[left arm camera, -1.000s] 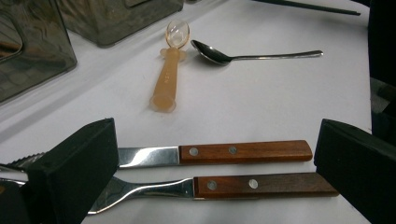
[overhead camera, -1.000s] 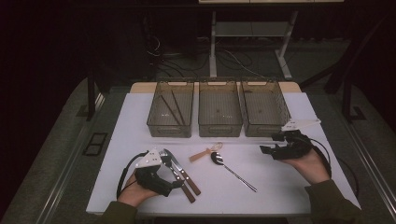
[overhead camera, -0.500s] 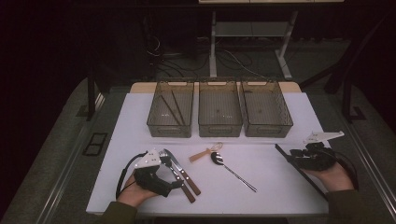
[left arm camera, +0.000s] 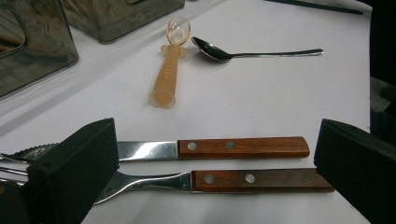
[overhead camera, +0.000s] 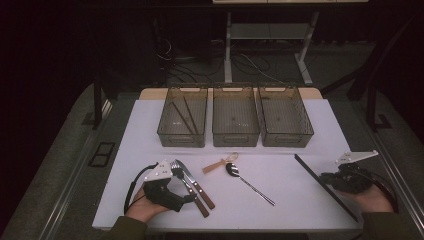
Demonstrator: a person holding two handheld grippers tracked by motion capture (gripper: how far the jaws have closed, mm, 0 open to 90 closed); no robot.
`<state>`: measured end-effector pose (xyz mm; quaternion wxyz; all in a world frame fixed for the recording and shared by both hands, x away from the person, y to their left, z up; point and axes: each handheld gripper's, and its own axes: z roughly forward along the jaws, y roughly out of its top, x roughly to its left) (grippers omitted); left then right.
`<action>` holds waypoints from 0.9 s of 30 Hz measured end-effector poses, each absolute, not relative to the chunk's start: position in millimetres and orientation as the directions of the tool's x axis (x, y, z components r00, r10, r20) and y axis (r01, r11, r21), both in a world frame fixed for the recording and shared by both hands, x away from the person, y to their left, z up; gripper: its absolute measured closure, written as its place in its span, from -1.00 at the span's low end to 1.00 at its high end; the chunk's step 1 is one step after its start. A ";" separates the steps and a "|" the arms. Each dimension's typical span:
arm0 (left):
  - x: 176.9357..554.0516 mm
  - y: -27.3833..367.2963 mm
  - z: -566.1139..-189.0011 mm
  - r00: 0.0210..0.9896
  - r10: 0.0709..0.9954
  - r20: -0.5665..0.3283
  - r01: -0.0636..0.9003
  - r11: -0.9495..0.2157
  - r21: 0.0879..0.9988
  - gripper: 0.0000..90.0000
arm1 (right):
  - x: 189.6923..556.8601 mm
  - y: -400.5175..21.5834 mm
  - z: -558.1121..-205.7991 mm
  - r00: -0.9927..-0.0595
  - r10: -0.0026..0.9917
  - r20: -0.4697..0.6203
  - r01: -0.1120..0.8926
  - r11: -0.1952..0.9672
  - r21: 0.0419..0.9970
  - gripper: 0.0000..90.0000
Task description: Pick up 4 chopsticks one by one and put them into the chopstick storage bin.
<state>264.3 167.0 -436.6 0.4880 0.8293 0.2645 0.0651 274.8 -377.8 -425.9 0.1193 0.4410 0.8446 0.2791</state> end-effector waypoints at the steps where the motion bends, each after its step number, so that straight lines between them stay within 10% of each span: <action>1: 264.4 167.2 -436.5 0.852 0.502 -0.149 0.375 -0.386 0.843 -1.00 | 274.6 -377.9 -426.4 -0.583 0.811 0.047 0.680 0.456 0.574 0.80; 27: 264.2 166.6 -436.6 0.851 0.503 -0.153 0.379 -0.387 0.841 -1.00 | 274.6 -379.4 -435.9 -0.588 0.808 0.039 0.697 0.482 0.531 0.90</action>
